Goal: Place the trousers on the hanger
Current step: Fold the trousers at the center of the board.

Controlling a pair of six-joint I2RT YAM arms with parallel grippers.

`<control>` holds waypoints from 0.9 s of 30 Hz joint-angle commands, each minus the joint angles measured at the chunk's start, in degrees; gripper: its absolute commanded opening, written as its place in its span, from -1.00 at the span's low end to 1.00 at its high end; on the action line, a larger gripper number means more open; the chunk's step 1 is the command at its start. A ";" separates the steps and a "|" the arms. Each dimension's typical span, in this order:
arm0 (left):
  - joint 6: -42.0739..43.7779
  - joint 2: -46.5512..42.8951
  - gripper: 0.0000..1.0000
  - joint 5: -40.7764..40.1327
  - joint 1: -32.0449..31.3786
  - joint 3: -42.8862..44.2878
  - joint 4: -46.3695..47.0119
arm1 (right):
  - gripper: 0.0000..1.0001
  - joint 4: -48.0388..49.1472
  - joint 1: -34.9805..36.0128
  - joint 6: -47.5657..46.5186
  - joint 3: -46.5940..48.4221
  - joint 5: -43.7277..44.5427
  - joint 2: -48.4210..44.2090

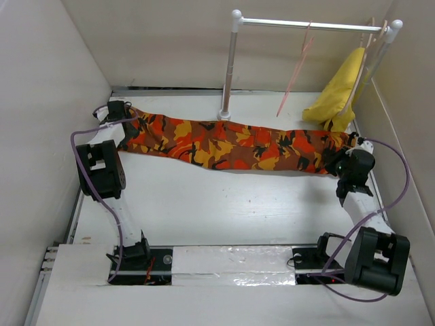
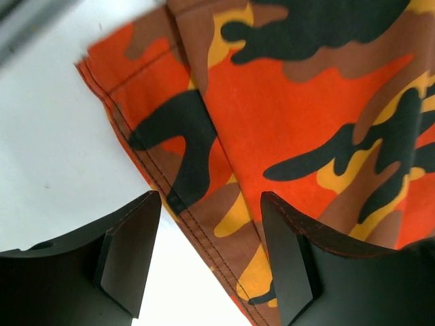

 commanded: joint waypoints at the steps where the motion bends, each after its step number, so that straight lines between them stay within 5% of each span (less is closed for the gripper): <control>1: -3.18 0.14 0.17 1.59 0.31 -1.05 1.50 | -0.80 4.51 1.17 -2.35 -2.47 -4.21 -4.70; 7: -4.68 4.79 0.19 3.17 0.31 0.70 1.06 | 0.06 3.28 1.70 -4.29 -7.22 -7.73 -10.59; 14: -4.95 5.15 -0.16 2.38 0.31 -0.44 2.90 | 0.11 6.00 4.52 -4.20 -8.72 -8.97 -9.02; 15: -4.69 5.24 -0.53 2.64 0.31 -0.53 3.17 | 0.10 6.10 5.47 -4.11 -8.89 -8.88 -8.93; 17: -4.25 5.42 -0.96 3.00 0.92 -0.53 3.08 | 0.10 5.84 6.54 -4.38 -9.42 -7.57 -9.10; 27: -0.90 -1.78 -1.00 -3.06 4.18 -9.22 -1.04 | 0.08 0.56 9.97 -5.52 -11.79 -7.91 -18.23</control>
